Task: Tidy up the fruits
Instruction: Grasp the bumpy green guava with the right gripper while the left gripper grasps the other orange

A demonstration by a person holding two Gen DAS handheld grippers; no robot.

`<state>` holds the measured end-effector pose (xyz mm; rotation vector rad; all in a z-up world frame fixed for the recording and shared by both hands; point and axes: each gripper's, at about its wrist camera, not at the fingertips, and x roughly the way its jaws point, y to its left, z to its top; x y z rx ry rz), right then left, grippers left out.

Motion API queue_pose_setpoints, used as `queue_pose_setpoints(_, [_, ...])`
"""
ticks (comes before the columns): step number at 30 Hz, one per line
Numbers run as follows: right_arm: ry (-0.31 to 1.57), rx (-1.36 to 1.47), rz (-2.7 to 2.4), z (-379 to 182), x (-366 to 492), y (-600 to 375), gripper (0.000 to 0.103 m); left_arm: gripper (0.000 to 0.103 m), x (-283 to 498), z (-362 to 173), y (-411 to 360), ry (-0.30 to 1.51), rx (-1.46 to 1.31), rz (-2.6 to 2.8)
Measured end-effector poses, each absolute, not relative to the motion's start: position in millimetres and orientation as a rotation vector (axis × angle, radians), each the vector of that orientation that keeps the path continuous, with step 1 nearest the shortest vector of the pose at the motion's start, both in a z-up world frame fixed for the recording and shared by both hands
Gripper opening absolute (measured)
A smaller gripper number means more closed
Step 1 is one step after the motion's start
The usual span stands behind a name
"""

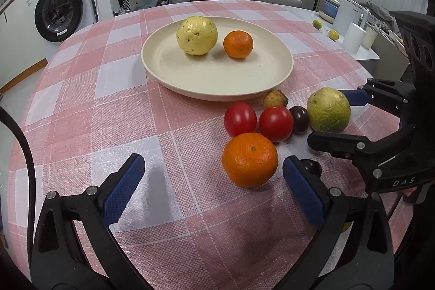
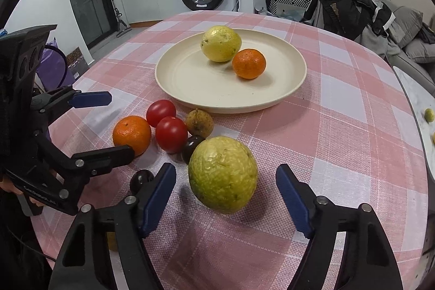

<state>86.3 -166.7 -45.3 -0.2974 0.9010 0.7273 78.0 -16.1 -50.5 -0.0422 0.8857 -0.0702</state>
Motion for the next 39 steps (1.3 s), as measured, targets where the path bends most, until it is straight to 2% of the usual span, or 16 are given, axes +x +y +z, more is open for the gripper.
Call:
queue_pose_setpoints(8, [0.902, -0.301, 0.759, -44, 84, -164, 0.063, 0.094, 78, -52, -17, 0.893, -0.043, -0.086])
queue_pose_setpoints(13, [0.900, -0.297, 0.764, -43, 84, -165, 0.061, 0.090, 78, -53, -17, 0.895, -0.046, -0.095])
queue_pose_setpoints(20, [0.895, -0.307, 0.766, -41, 81, -167, 0.058, 0.078, 77, -53, -18, 0.898, -0.048, -0.125])
queue_pose_setpoints(24, [0.891, -0.306, 0.768, -39, 81, -171, 0.056, 0.076, 76, -53, -17, 0.892, -0.057, -0.131])
queue_pose_setpoints(32, [0.894, -0.306, 0.767, -40, 80, -171, 0.049, 0.057, 73, -53, -23, 0.897, -0.045, -0.173])
queue_pose_setpoints(39, [0.889, -0.312, 0.761, -41, 81, -170, 0.048, 0.039, 70, -52, -28, 0.894, -0.034, -0.219])
